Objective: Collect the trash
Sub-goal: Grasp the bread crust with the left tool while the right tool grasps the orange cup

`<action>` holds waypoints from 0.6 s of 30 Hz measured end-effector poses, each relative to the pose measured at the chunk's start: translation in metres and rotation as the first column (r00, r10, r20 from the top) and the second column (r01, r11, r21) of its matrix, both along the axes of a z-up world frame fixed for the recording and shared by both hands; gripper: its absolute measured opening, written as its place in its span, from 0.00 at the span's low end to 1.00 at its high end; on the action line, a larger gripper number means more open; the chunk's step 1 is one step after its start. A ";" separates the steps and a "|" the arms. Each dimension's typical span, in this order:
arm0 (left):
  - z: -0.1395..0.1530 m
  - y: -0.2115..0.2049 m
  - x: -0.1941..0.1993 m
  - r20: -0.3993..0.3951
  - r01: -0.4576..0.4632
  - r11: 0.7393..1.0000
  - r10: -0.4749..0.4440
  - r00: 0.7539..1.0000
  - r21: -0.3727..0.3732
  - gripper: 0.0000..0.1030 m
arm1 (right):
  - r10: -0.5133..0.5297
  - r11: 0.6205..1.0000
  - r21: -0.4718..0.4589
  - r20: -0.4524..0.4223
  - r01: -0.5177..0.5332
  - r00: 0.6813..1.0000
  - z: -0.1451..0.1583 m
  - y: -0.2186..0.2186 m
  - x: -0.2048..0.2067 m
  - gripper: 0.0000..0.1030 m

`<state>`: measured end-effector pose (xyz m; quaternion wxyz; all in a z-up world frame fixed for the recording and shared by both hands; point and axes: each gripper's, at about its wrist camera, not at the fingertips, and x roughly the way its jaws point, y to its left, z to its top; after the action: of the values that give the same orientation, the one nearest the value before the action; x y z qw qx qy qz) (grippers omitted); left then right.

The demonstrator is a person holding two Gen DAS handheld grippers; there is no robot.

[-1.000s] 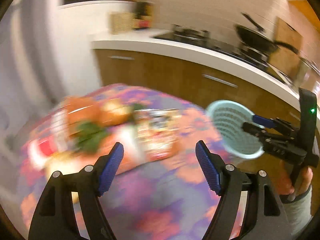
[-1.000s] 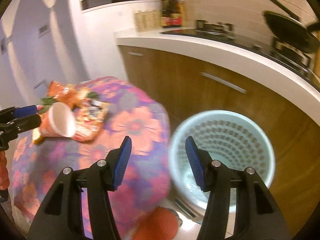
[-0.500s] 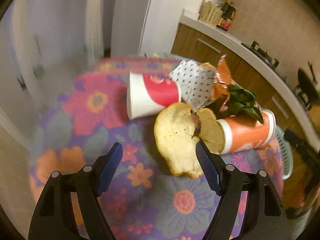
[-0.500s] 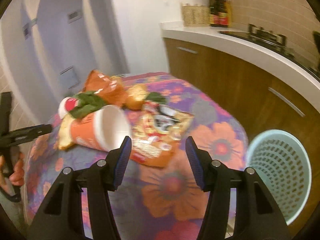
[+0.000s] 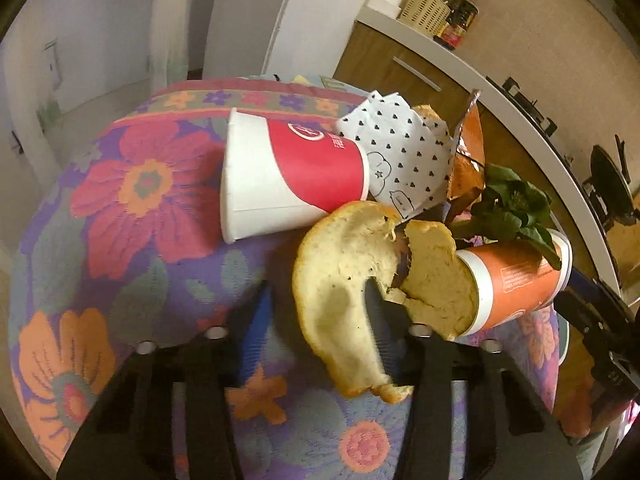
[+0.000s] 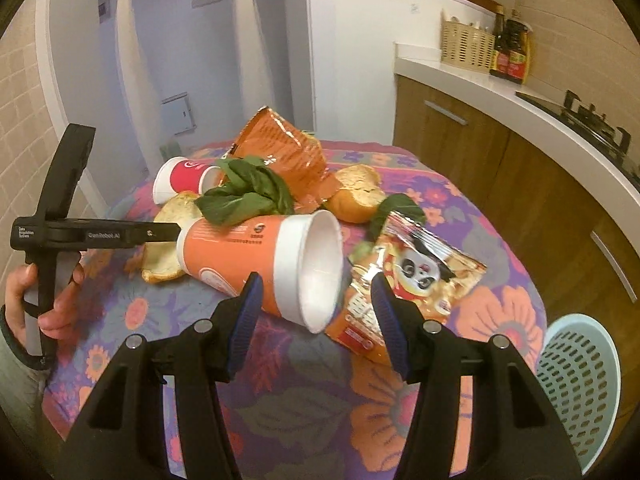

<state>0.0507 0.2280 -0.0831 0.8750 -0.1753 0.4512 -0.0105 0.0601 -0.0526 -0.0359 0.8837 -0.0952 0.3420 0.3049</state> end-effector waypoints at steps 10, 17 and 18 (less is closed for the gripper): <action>0.000 0.002 -0.014 0.015 -0.031 1.000 0.031 0.999 0.001 0.04 | 0.060 0.998 -0.034 -0.050 -0.061 0.997 -0.010 0.022 0.008 0.51; 0.017 0.006 -0.039 0.069 -0.052 0.999 0.052 0.996 -0.001 0.03 | 0.104 0.994 -0.020 -0.075 -0.106 0.992 -0.011 0.030 -0.001 0.39; 0.019 0.008 -0.043 0.077 -0.058 0.998 0.058 0.995 0.000 0.03 | 0.112 0.993 -0.020 -0.071 -0.114 0.991 -0.009 0.031 -0.004 0.33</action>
<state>0.0080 0.2358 -0.0637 0.8917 -0.1870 0.4121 0.0088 0.0556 -0.0219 -0.0449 0.8513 -0.1143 0.3703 0.3535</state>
